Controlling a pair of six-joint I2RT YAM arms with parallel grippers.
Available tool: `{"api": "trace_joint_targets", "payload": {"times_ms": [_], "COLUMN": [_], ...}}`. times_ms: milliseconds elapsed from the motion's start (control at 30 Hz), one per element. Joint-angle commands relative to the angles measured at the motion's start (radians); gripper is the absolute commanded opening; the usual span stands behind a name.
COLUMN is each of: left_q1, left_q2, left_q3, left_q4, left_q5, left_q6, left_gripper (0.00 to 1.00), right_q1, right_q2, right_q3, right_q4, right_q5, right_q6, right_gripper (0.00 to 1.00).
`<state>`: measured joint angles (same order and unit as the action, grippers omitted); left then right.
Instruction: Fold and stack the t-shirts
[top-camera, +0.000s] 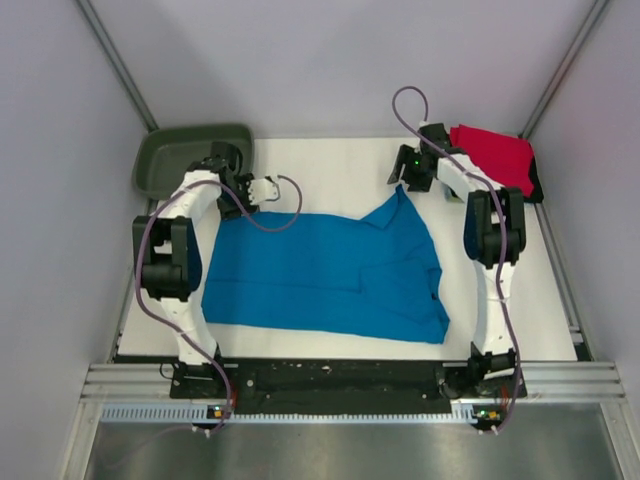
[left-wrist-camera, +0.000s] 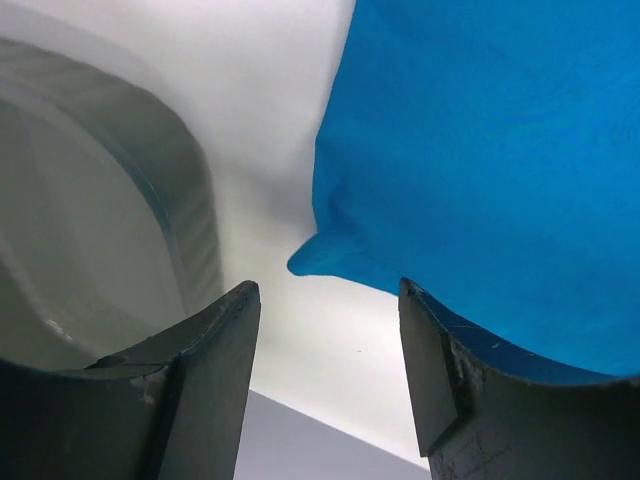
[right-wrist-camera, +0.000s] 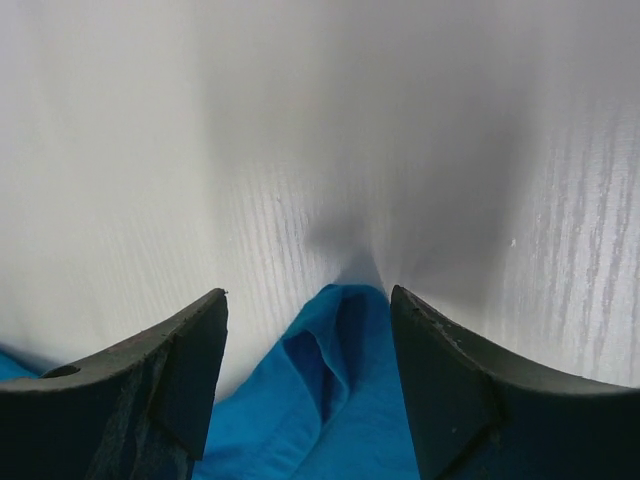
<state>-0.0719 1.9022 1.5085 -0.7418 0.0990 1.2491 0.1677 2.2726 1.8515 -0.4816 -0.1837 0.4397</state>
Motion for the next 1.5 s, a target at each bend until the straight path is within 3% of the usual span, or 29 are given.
{"api": "trace_joint_targets", "payload": {"times_ms": [0, 167, 367, 500, 633, 767, 800, 933, 1133, 1467], "left_q1": [-0.02, -0.037, -0.062, -0.065, -0.069, -0.089, -0.095, -0.1, -0.098, -0.098], "left_q2": [0.043, 0.121, 0.242, 0.317, 0.356, 0.325, 0.313, 0.264, 0.147, -0.138], "left_q3": [0.071, 0.104, 0.2, 0.271, 0.276, 0.205, 0.179, 0.142, 0.108, -0.22], "left_q4": [-0.073, -0.105, -0.148, -0.176, -0.182, -0.157, -0.131, -0.1, -0.073, 0.047], "left_q5": [-0.015, -0.061, -0.159, -0.225, -0.333, -0.377, -0.39, -0.406, -0.317, -0.3], "left_q6": [0.257, 0.374, 0.395, 0.383, 0.355, 0.316, 0.291, 0.228, 0.086, 0.125], "left_gripper": [0.62, 0.6, 0.59, 0.55, 0.38, 0.0, 0.0, 0.0, 0.0, 0.0], "right_q1": [0.015, 0.018, 0.018, 0.016, 0.016, 0.016, 0.018, 0.016, 0.016, 0.016], "right_q2": [0.024, 0.044, 0.05, 0.051, 0.057, 0.058, 0.056, -0.005, -0.235, -0.643], "right_q3": [0.064, 0.061, 0.06, 0.061, 0.06, 0.061, 0.06, 0.034, -0.162, -0.572], "right_q4": [0.015, 0.014, 0.014, 0.017, 0.014, 0.014, 0.012, 0.005, -0.002, -0.017], "right_q5": [0.023, 0.026, 0.03, 0.02, 0.01, 0.013, 0.015, 0.006, -0.022, -0.118], "right_q6": [0.024, 0.021, 0.007, 0.004, 0.005, 0.002, 0.002, 0.007, 0.004, 0.034], "right_gripper": [0.65, 0.61, 0.59, 0.43, 0.33, 0.07, 0.0, 0.0, 0.0, 0.0]}}
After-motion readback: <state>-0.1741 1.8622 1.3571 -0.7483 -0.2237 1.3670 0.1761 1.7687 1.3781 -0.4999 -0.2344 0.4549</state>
